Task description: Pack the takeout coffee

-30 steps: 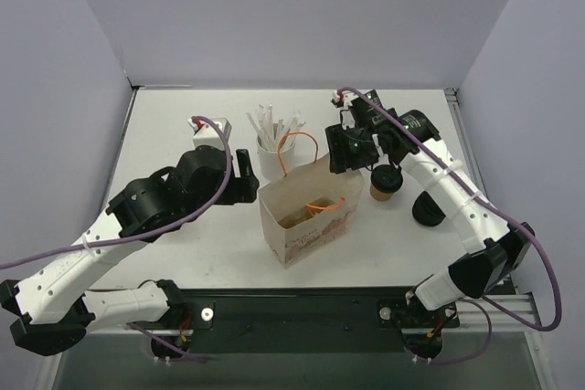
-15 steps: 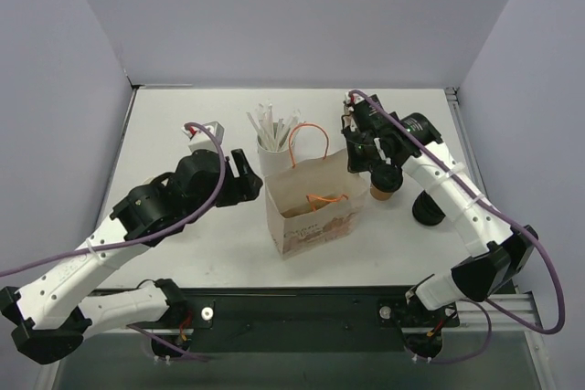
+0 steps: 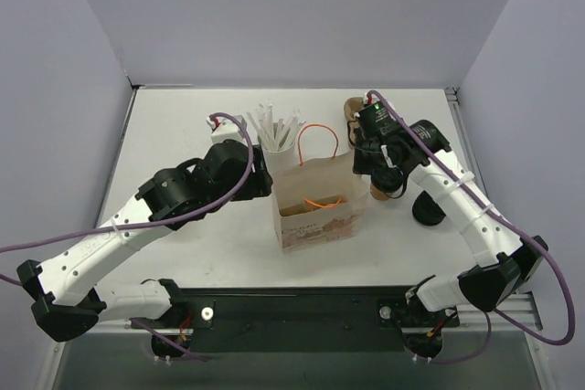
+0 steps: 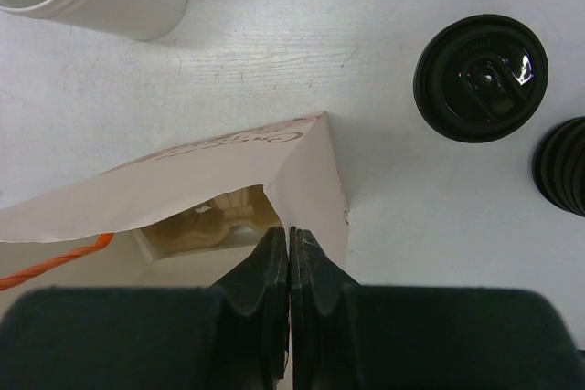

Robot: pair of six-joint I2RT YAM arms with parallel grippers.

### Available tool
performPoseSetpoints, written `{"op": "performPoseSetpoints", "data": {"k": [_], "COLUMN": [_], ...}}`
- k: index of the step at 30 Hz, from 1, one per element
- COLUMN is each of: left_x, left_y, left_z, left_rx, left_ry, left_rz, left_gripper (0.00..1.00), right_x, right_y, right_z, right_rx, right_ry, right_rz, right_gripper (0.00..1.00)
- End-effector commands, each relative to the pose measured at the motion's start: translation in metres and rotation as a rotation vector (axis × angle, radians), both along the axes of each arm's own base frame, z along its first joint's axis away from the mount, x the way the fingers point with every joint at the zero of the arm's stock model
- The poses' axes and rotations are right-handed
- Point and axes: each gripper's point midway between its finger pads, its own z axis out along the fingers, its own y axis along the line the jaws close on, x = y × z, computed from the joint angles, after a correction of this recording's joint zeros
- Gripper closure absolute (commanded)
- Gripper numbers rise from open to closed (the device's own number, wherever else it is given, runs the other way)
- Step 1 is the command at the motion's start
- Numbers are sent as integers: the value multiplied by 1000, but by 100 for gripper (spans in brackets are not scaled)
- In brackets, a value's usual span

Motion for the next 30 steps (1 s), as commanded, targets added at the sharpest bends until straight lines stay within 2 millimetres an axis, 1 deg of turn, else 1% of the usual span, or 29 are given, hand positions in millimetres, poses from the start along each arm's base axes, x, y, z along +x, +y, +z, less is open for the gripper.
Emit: {"op": "performPoseSetpoints", "data": {"k": [1, 4, 7, 8, 9, 11, 14, 17, 20, 22, 23, 24, 26, 27, 28, 29, 30], "left_x": [2, 9, 18, 21, 24, 27, 27, 23, 18, 14, 13, 13, 13, 14, 16, 18, 20], "left_y": [2, -6, -16, -19, -22, -24, -28, -35, -30, -25, -24, -25, -26, -27, -26, -26, -26], "left_z": [3, -2, -1, 10, 11, 19, 14, 3, -6, -11, -11, -9, -12, -10, -10, -4, -2], "left_rx": [8, 15, 27, 16, 23, 17, 9, -1, 28, 48, 47, 30, 37, 34, 61, 65, 79], "left_ry": [-14, -21, -38, -61, -64, -81, -59, -21, 30, 46, 44, 33, 26, 15, 0, -18, -31], "left_rz": [15, 15, -1, 2, -3, -5, -1, -23, -11, -5, -6, -13, -35, -46, -69, -73, -77], "left_gripper": [32, 32, 32, 32, 32, 32, 33, 40, 44, 46, 51, 54, 60, 70, 74, 79, 88], "right_x": [0, 2, 6, 5, 5, 4, 4, 3, 3, 2, 2, 1, -2, -2, -3, -5, -5], "right_y": [-3, -3, -4, -3, -3, -4, -6, -7, -7, -8, -7, -6, -3, -3, -2, 0, 1], "right_z": [2, 4, 7, 7, 8, 8, 9, 9, 10, 11, 11, 12, 17, 20, 31, 37, 44], "right_rx": [-6, -8, -12, -10, -7, -6, -6, -11, -13, -13, -8, -4, 17, 24, 41, 57, 60], "right_ry": [-20, -33, -47, -47, -48, -50, -53, -50, -50, -51, -49, -48, -48, -50, -67, -70, -85], "right_rz": [-50, -62, -75, -73, -75, -81, -85, -83, -86, -86, -81, -77, -62, -55, -45, -30, -3], "right_gripper": [100, 100, 99, 99, 99, 99, 99, 98, 97, 95, 92, 87, 81, 75, 72, 70, 66]}}
